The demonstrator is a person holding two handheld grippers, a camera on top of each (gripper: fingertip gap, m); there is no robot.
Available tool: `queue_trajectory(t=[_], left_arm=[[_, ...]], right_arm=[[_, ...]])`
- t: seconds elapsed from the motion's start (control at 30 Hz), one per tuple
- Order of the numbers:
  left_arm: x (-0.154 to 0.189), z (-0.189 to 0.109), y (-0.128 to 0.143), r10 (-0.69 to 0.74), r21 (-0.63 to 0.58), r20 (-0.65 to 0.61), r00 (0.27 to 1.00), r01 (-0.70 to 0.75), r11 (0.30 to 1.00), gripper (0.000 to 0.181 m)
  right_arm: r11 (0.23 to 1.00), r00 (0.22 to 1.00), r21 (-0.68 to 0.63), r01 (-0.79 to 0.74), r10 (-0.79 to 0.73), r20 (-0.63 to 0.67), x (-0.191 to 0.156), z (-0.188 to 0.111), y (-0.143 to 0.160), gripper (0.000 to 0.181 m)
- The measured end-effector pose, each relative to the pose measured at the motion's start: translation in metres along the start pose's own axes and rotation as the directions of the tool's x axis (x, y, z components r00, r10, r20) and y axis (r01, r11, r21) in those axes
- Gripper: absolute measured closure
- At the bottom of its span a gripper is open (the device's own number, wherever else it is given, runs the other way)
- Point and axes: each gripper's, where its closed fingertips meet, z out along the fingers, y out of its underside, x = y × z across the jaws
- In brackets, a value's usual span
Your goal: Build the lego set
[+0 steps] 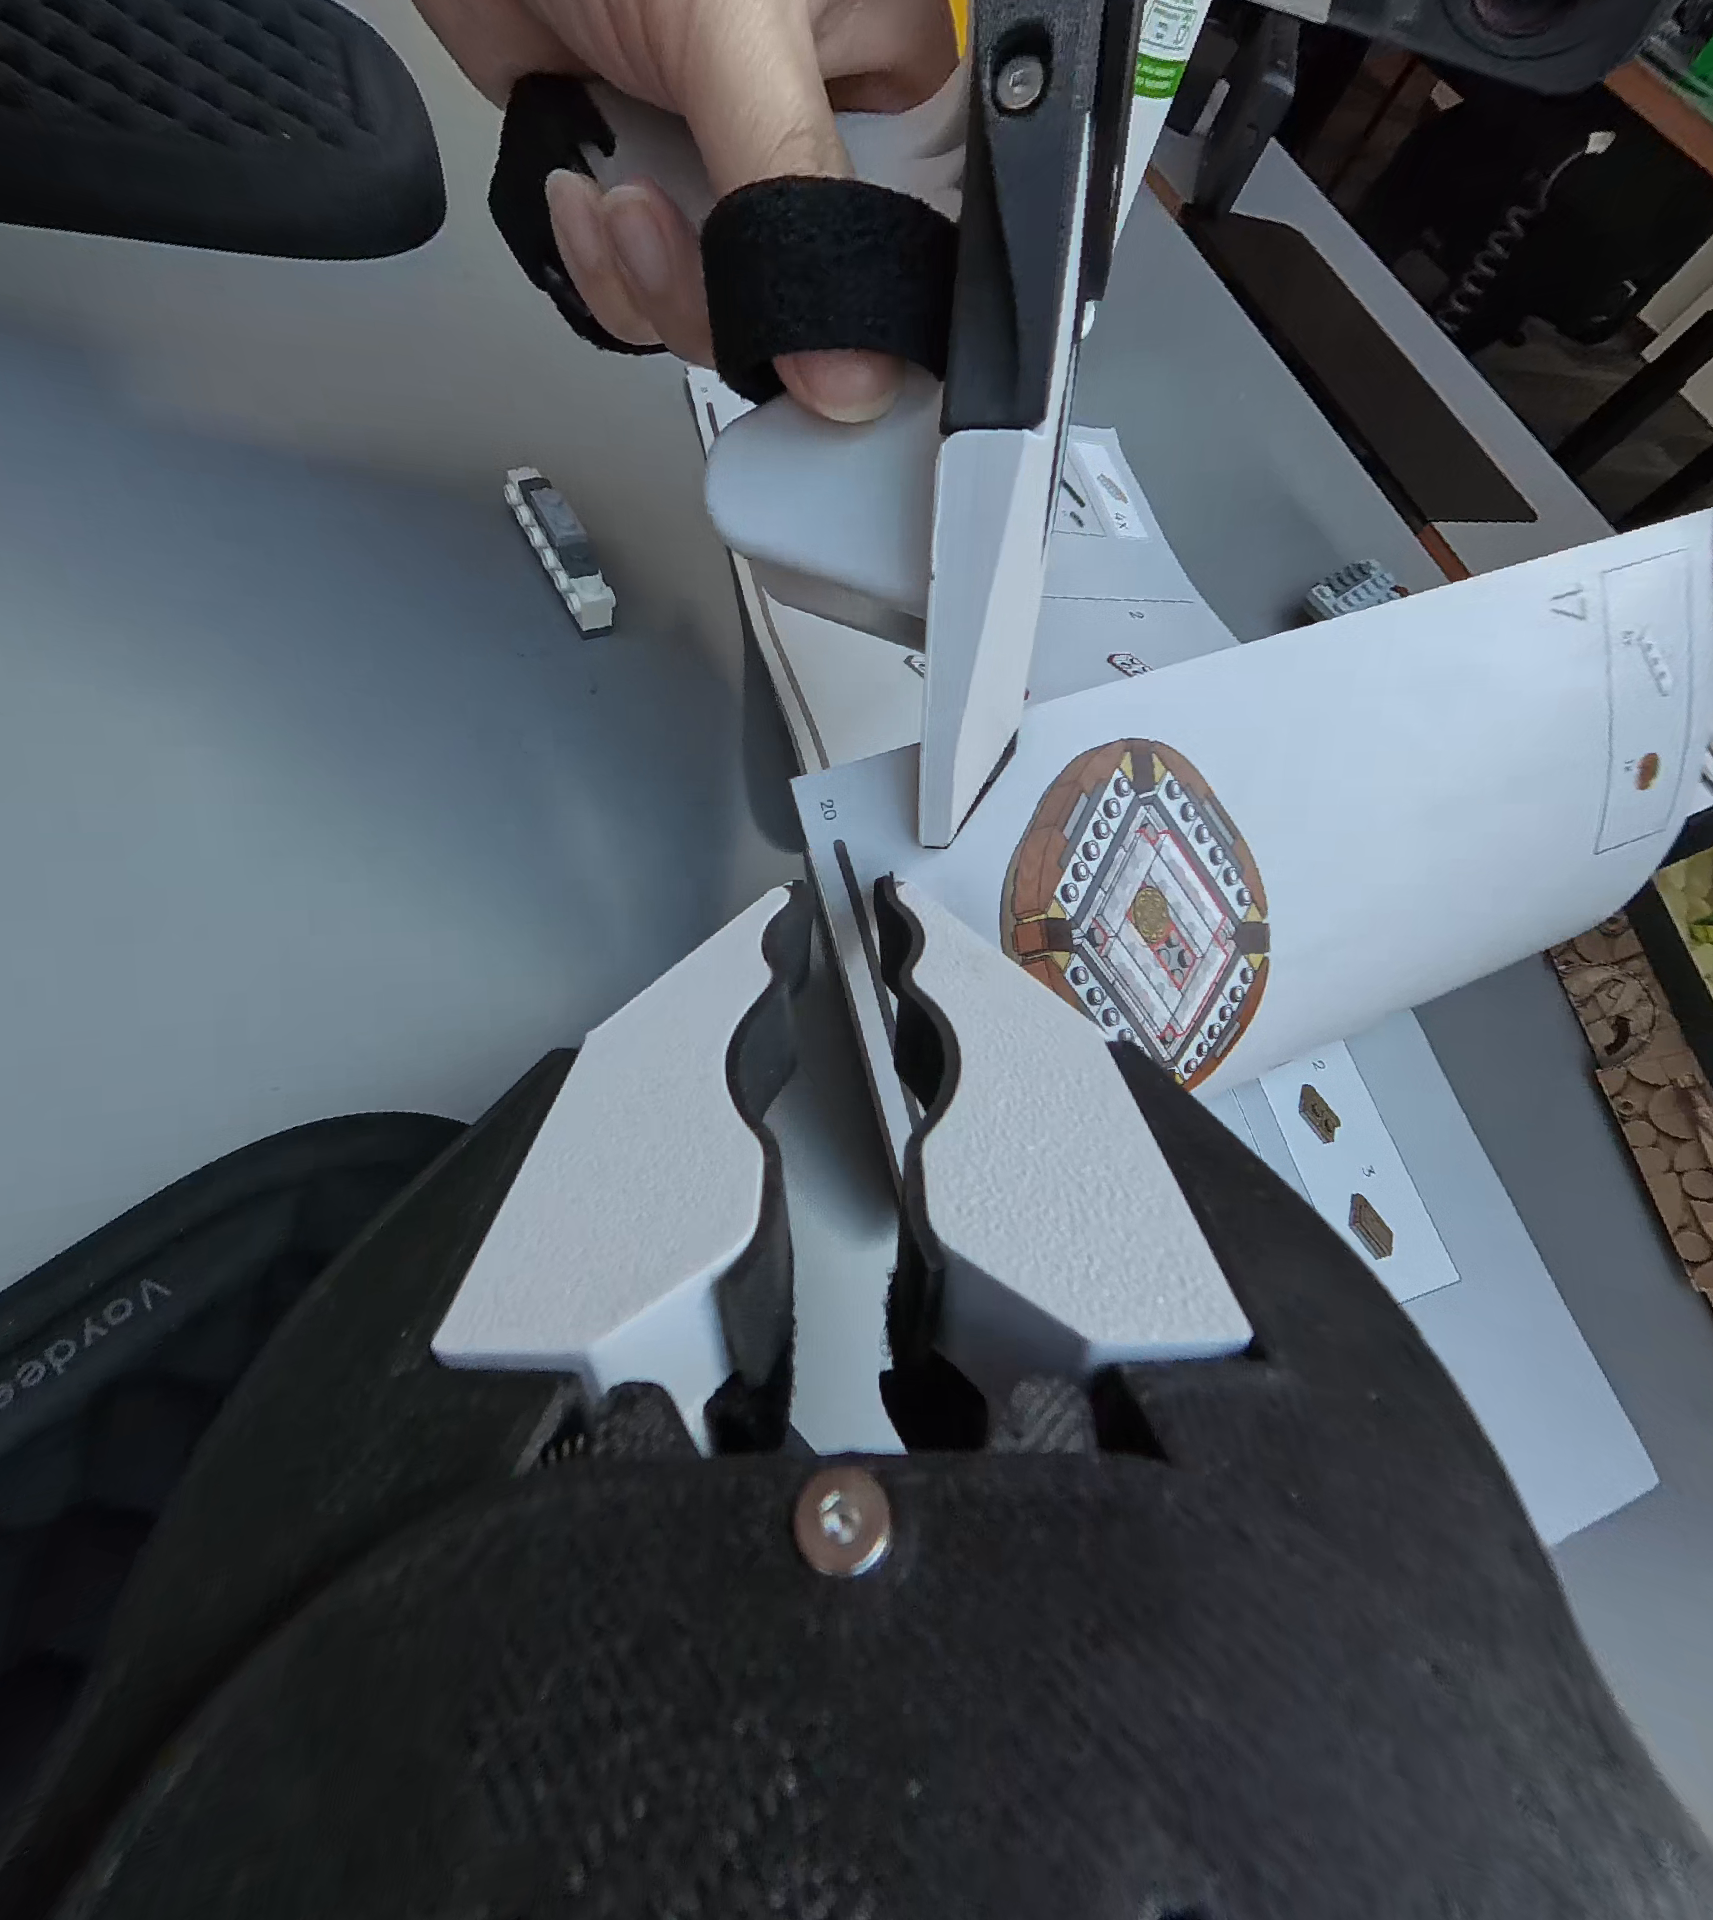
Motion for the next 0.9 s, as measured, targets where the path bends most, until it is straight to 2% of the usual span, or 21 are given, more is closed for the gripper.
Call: queue_trajectory(t=[0.3, 0.73, 0.77, 0.83, 0.9], left_arm=[[0.003, 0.004, -0.002, 0.010, -0.009, -0.016, 1.000, -0.010, 1.000, 0.181], [0.004, 0.002, -0.005, -0.013, 0.017, -0.044, 0.999, 0.014, 1.000, 0.181], [0.004, 0.002, -0.006, -0.017, 0.021, -0.047, 0.999, 0.018, 1.000, 0.181], [0.004, 0.001, -0.007, -0.028, 0.028, -0.056, 0.998, 0.029, 0.999, 0.181], [0.003, 0.001, -0.008, -0.037, 0.031, -0.059, 0.998, 0.039, 0.999, 0.181]], right_arm=[[0.988, 0.983, 0.058, -0.142, 0.134, 0.123, 0.007, -0.009, -0.002, 0.177], [0.982, 0.978, 0.059, -0.179, 0.171, 0.118, 0.014, -0.012, 0.002, 0.181], [0.983, 0.979, 0.061, -0.172, 0.164, 0.118, 0.013, -0.012, 0.001, 0.180], [0.989, 0.986, 0.065, -0.135, 0.128, 0.107, 0.012, -0.012, 0.001, 0.163], [0.995, 0.994, 0.054, -0.080, 0.076, 0.076, 0.011, -0.011, 0.001, 0.155]])
